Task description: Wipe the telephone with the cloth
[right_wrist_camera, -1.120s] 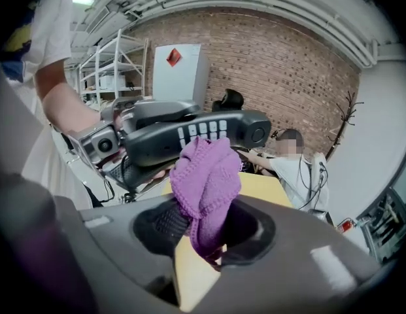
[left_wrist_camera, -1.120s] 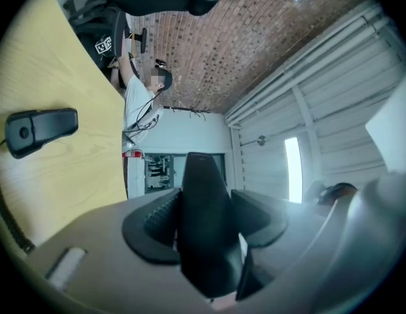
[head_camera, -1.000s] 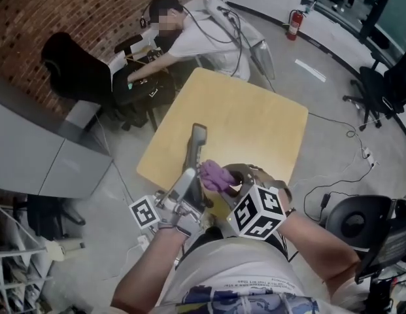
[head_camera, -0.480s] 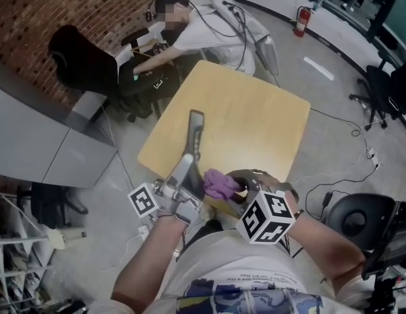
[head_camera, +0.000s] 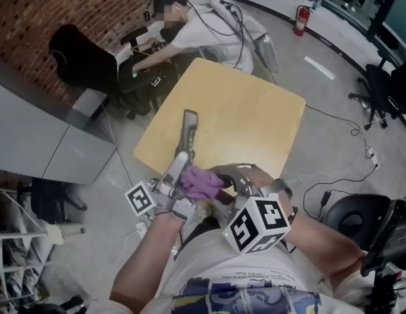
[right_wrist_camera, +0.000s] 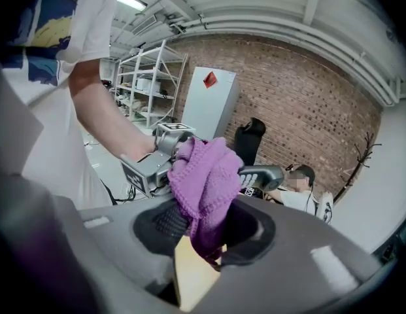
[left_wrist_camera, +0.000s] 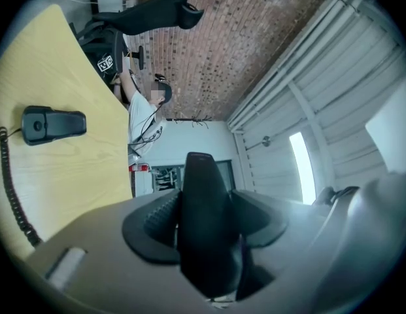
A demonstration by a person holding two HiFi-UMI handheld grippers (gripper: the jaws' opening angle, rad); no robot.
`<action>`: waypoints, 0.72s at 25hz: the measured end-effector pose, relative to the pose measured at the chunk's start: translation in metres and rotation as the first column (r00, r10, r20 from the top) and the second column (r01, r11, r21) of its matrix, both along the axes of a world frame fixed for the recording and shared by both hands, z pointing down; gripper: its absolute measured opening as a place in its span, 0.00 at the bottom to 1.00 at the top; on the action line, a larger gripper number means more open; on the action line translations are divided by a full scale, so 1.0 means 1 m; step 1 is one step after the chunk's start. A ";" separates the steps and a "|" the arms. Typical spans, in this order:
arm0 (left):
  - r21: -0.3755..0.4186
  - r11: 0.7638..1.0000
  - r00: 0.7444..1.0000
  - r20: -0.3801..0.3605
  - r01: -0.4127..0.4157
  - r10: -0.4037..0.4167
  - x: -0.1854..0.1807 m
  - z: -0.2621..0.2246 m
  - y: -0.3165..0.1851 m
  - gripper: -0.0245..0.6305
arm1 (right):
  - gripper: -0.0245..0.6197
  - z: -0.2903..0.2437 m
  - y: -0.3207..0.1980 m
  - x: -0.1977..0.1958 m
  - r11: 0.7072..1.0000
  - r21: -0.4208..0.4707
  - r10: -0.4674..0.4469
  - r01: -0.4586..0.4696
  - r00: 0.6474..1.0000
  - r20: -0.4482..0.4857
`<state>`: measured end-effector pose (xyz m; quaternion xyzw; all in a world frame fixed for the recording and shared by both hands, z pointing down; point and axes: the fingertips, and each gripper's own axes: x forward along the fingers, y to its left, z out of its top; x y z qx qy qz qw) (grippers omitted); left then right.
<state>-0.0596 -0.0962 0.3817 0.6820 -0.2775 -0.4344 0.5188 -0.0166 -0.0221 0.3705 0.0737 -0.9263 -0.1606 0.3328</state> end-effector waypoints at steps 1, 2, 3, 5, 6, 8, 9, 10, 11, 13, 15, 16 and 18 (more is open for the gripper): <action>0.002 1.000 1.000 0.001 0.004 -0.004 0.001 -0.001 0.001 0.43 | 0.23 0.004 0.003 0.000 1.000 0.010 -0.014 0.014 1.000 -0.009; 0.004 1.000 1.000 0.001 0.008 -0.008 0.002 -0.002 0.002 0.43 | 0.23 0.008 0.006 0.000 1.000 0.018 -0.024 0.024 1.000 -0.018; 0.006 1.000 1.000 0.000 0.012 -0.012 0.003 -0.002 0.003 0.43 | 0.23 0.012 0.009 0.001 0.999 0.022 -0.030 0.031 0.999 -0.024; 0.010 1.000 1.000 -0.003 0.024 -0.024 0.002 -0.004 0.006 0.43 | 0.23 0.021 0.015 0.003 0.999 0.016 -0.040 0.041 0.999 -0.029; 0.012 0.999 0.999 -0.006 0.031 -0.031 0.000 -0.005 0.008 0.42 | 0.23 0.025 0.017 0.004 0.999 0.012 -0.047 0.047 0.998 -0.033; 0.015 0.999 0.999 -0.015 0.047 -0.047 -0.003 -0.007 0.012 0.42 | 0.23 0.031 0.021 0.006 0.998 0.004 -0.061 0.062 0.997 -0.047; 0.017 0.998 0.998 -0.019 0.052 -0.052 -0.004 -0.009 0.014 0.42 | 0.23 0.033 0.023 0.007 0.998 0.000 -0.068 0.068 0.996 -0.054; 0.021 0.998 0.998 -0.021 0.056 -0.055 -0.004 -0.010 0.016 0.42 | 0.23 0.036 0.024 0.007 0.997 -0.004 -0.073 0.073 0.996 -0.059; 0.025 0.998 0.998 -0.024 0.057 -0.056 -0.005 -0.012 0.017 0.42 | 0.23 0.039 0.024 0.007 0.997 -0.008 -0.076 0.076 0.995 -0.063; 0.030 0.998 0.998 -0.033 0.058 -0.057 -0.006 -0.014 0.019 0.42 | 0.23 0.044 0.024 0.008 0.997 -0.015 -0.079 0.078 0.994 -0.075; 0.032 0.997 0.997 -0.041 0.064 -0.062 -0.007 -0.015 0.022 0.42 | 0.23 0.052 0.023 0.010 0.997 -0.019 -0.082 0.081 0.992 -0.094; 0.034 0.997 0.997 -0.044 0.068 -0.066 -0.008 -0.015 0.023 0.42 | 0.23 0.056 0.024 0.012 0.996 -0.023 -0.084 0.082 0.991 -0.105; 0.037 0.997 0.996 -0.049 0.074 -0.072 -0.009 -0.015 0.026 0.42 | 0.23 0.065 0.022 0.015 0.996 -0.034 -0.084 0.080 0.988 -0.128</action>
